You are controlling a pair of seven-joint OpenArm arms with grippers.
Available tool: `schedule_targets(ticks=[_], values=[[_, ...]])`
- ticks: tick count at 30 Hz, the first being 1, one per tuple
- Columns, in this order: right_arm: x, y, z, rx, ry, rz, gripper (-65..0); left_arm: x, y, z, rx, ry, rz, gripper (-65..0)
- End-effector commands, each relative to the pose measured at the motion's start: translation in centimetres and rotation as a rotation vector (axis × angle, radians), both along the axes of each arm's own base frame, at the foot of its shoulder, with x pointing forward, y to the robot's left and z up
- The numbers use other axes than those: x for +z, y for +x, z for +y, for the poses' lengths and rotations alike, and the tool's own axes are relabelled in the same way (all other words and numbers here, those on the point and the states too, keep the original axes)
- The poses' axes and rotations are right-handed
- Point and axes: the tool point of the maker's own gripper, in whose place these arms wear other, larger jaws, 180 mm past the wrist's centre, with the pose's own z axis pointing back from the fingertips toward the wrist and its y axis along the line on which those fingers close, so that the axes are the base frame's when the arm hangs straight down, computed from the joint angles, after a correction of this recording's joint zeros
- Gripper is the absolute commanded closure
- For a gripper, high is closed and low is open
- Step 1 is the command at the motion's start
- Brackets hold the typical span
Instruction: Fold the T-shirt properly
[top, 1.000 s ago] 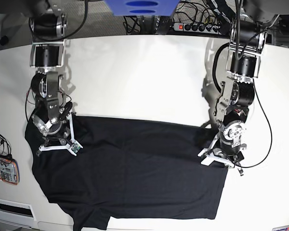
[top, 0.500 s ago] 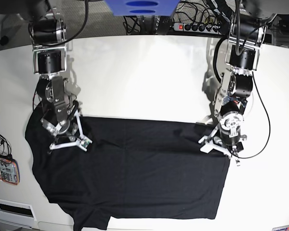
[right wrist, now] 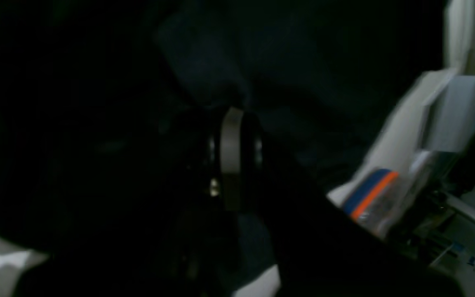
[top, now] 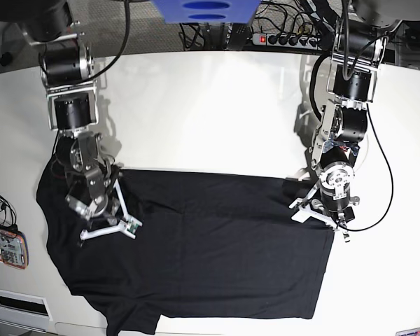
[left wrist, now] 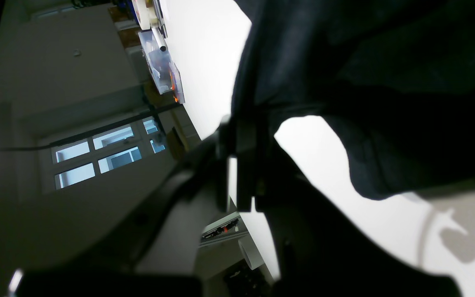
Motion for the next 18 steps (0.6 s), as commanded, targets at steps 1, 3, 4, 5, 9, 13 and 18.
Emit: schedule_targets(ticks=[1, 3, 4, 5, 9, 13, 18], values=[[1.5, 1.2, -0.6, -0.006, -0.01, -0.04, 0.0, 2.2, 1.2, 0.3, 0.001, 0.015, -0.064, 0.0], [1.2, 1.1, -0.7, -0.009, -0.009, -0.034, 0.0, 2.1, 1.2, 0.3, 0.001, 0.015, -0.062, 0.0], [1.4, 1.3, -0.7, -0.01, -0.009, -0.038, 0.0, 2.1, 1.2, 0.3, 0.001, 0.015, -0.062, 0.0], [1.8, 1.6, -0.7, -0.01, -0.009, -0.046, 0.0, 2.2, 1.2, 0.4, 0.004, 0.016, -0.063, 0.0], [2.0, 1.8, -0.6, -0.011, -0.008, -0.052, 0.0, 2.0, 1.0, 0.7, 0.008, 0.02, -0.059, 0.0], [2.1, 1.9, -0.6, -0.011, -0.008, -0.053, 0.0, 2.0, 0.9, 0.7, 0.008, 0.02, -0.057, 0.0], [3.3, 2.9, -0.8, -0.017, -0.005, -0.082, 0.0, 1.9, 0.9, 0.5, 0.007, 0.015, -0.057, 0.0]])
